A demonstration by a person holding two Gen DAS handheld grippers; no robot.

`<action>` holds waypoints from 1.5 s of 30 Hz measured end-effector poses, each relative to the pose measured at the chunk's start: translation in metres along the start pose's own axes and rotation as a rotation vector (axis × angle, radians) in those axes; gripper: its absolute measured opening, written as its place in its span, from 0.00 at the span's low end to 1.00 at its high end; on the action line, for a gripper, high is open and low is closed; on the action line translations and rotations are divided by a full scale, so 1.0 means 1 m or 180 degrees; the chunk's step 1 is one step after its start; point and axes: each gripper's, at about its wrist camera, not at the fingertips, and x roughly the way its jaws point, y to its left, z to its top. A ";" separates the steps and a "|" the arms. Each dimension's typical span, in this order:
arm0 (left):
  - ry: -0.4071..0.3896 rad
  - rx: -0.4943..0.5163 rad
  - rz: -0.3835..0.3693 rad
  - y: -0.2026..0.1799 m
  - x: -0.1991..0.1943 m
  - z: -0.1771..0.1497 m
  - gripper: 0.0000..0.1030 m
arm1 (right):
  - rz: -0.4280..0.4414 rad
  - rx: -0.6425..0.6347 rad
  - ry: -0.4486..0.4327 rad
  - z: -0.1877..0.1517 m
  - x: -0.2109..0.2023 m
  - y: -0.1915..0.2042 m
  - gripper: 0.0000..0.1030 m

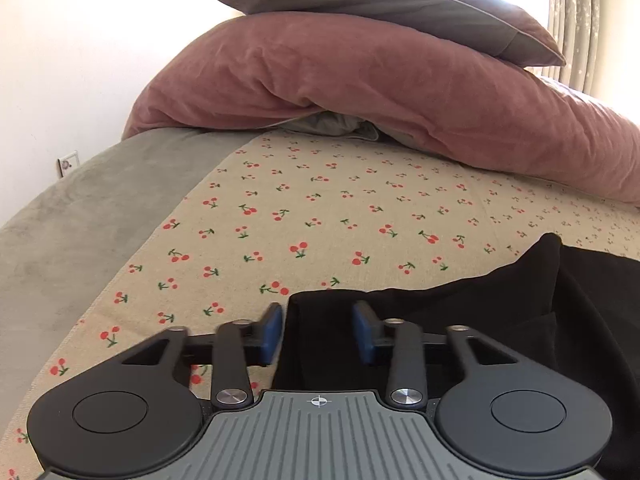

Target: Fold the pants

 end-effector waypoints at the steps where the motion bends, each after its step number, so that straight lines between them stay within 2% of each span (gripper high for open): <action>1: -0.0018 0.0040 0.0069 -0.004 -0.001 0.001 0.05 | -0.0020 -0.0014 0.0003 0.000 0.000 0.001 0.66; 3: -0.0190 0.0126 0.0256 -0.011 -0.010 0.001 0.04 | -0.0032 -0.0013 0.0016 0.001 0.001 0.002 0.67; 5: -0.0286 0.0080 0.0601 -0.012 -0.013 0.002 0.03 | -0.0031 0.0011 0.0027 0.001 0.001 0.000 0.67; 6: -0.0253 0.0074 0.0740 -0.009 -0.010 0.003 0.04 | -0.0033 0.0022 0.0029 0.000 0.000 -0.001 0.67; 9: -0.0038 0.0058 0.0813 -0.003 0.003 0.003 0.13 | -0.0051 0.0039 0.0031 0.001 -0.001 0.000 0.67; 10: -0.0040 0.0068 0.0807 -0.004 0.002 0.003 0.14 | -0.0062 0.0037 0.0027 0.000 -0.002 0.000 0.67; 11: -0.0064 0.0067 0.0797 -0.005 -0.003 0.003 0.18 | -0.0069 0.0032 0.0022 0.000 -0.003 0.001 0.67; 12: -0.0098 0.0072 0.0805 -0.007 -0.010 0.004 0.31 | -0.0071 0.0022 0.0012 -0.001 -0.005 0.001 0.67; 14: -0.0213 0.0113 0.0772 -0.014 -0.024 0.004 0.48 | -0.0063 0.0014 -0.0030 -0.002 -0.009 0.002 0.67; 15: -0.0263 0.0149 0.0748 -0.020 -0.033 0.004 0.52 | -0.0048 0.0023 -0.0056 -0.002 -0.012 0.003 0.67; 19: -0.0287 0.0317 0.0421 -0.047 -0.061 0.000 0.56 | 0.0066 0.0064 -0.0139 -0.002 -0.021 0.005 0.69; 21: -0.0268 0.0411 0.0170 -0.062 -0.070 -0.007 0.64 | 0.0100 0.0066 -0.0154 -0.003 -0.021 0.007 0.70; 25: -0.0120 0.0400 -0.0104 -0.076 -0.069 -0.031 0.64 | 0.0116 0.0201 -0.0122 -0.010 -0.018 -0.002 0.70; 28: 0.0036 0.0378 -0.0082 -0.072 -0.056 -0.054 0.64 | 0.0090 0.0334 -0.0039 -0.018 -0.014 -0.018 0.71; 31: -0.0055 0.0481 -0.0022 -0.067 -0.058 -0.070 0.64 | -0.0020 0.0377 -0.0087 -0.024 -0.016 -0.037 0.71; 34: -0.0005 0.0603 0.0193 -0.070 -0.070 -0.070 0.64 | -0.0278 0.0505 -0.0050 -0.027 -0.020 -0.055 0.71; 36: 0.0041 0.0709 0.0447 -0.079 -0.079 -0.067 0.67 | -0.0327 0.0573 -0.0040 -0.027 -0.025 -0.063 0.71; 38: 0.0090 0.0688 0.0521 -0.086 -0.089 -0.065 0.67 | -0.0343 0.0613 -0.0040 -0.025 -0.030 -0.065 0.73; 41: 0.0108 0.0610 0.0386 -0.099 -0.107 -0.062 0.67 | -0.0265 0.0555 -0.0086 -0.018 -0.038 -0.055 0.74; 45: 0.0095 0.0559 0.0169 -0.121 -0.123 -0.061 0.74 | -0.0185 0.0338 -0.0096 -0.012 -0.052 -0.034 0.74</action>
